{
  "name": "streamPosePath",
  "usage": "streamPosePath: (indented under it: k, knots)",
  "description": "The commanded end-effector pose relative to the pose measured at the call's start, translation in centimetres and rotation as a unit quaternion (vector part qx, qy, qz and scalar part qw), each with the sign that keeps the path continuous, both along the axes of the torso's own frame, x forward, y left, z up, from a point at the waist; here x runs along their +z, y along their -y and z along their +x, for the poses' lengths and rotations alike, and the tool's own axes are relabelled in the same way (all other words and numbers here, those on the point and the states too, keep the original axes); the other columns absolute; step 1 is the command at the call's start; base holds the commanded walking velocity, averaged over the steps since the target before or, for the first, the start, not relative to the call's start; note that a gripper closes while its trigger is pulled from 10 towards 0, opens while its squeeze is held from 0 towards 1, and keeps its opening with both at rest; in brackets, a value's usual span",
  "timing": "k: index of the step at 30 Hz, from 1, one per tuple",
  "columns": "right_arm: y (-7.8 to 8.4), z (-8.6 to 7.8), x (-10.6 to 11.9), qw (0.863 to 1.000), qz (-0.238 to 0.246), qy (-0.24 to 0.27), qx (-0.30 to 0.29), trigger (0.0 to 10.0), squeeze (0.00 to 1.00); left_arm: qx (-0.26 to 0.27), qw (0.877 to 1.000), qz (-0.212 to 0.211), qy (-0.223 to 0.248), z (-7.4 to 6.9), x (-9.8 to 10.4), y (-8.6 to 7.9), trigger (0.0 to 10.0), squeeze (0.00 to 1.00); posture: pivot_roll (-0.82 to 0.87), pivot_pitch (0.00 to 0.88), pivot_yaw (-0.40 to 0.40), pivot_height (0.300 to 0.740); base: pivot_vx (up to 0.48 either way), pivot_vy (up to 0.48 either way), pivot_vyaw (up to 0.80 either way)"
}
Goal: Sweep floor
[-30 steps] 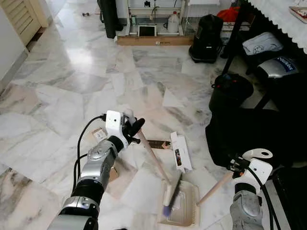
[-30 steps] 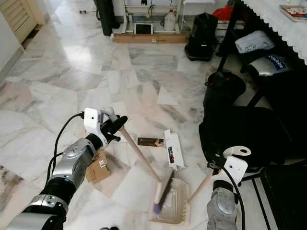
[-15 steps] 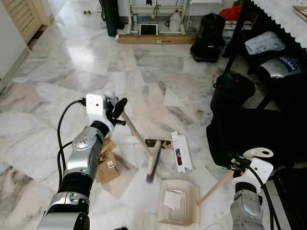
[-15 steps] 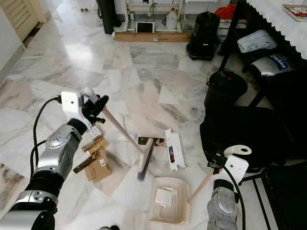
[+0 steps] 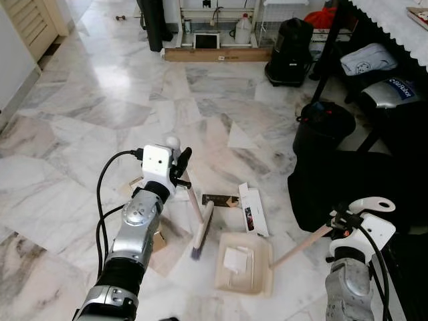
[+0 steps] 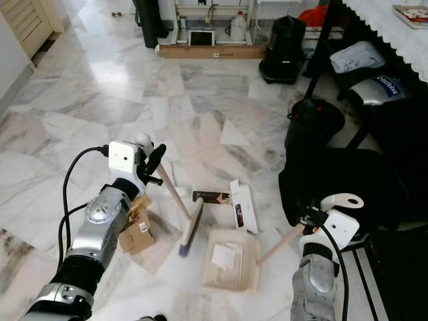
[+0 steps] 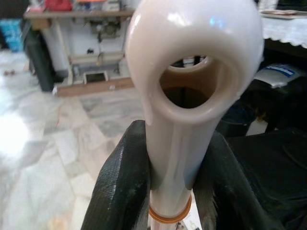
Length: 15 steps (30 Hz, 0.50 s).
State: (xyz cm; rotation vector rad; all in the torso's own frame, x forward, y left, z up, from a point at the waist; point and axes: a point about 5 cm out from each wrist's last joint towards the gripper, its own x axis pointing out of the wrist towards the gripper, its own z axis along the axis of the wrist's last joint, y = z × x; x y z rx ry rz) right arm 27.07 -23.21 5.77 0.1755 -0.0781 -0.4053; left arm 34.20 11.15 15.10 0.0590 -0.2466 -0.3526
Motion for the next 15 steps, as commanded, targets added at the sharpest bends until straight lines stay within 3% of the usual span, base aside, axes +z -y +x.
streamPosePath:
  k: [1,8,15]
  knots:
    - [0.1,0.1,0.9,1.0,0.002,0.023,-0.004,10.0,0.0,-0.008,0.999,-0.002,0.046,0.0,1.8,0.9,10.0,0.0,0.01,0.066,-0.02,0.74,0.0,0.0,0.0]
    - [0.0,0.6,2.4,0.999,0.006,0.048,-0.003,10.0,0.0,-0.01,0.998,-0.001,0.054,0.4,2.4,1.0,10.0,0.0,0.01,0.052,-0.023,0.74,0.0,0.0,0.0]
    - [-0.1,1.4,4.1,0.998,-0.003,0.07,0.005,10.0,0.0,0.002,0.997,0.028,0.074,0.0,2.0,1.0,10.0,0.0,0.02,0.059,-0.037,0.74,0.0,0.0,0.0]
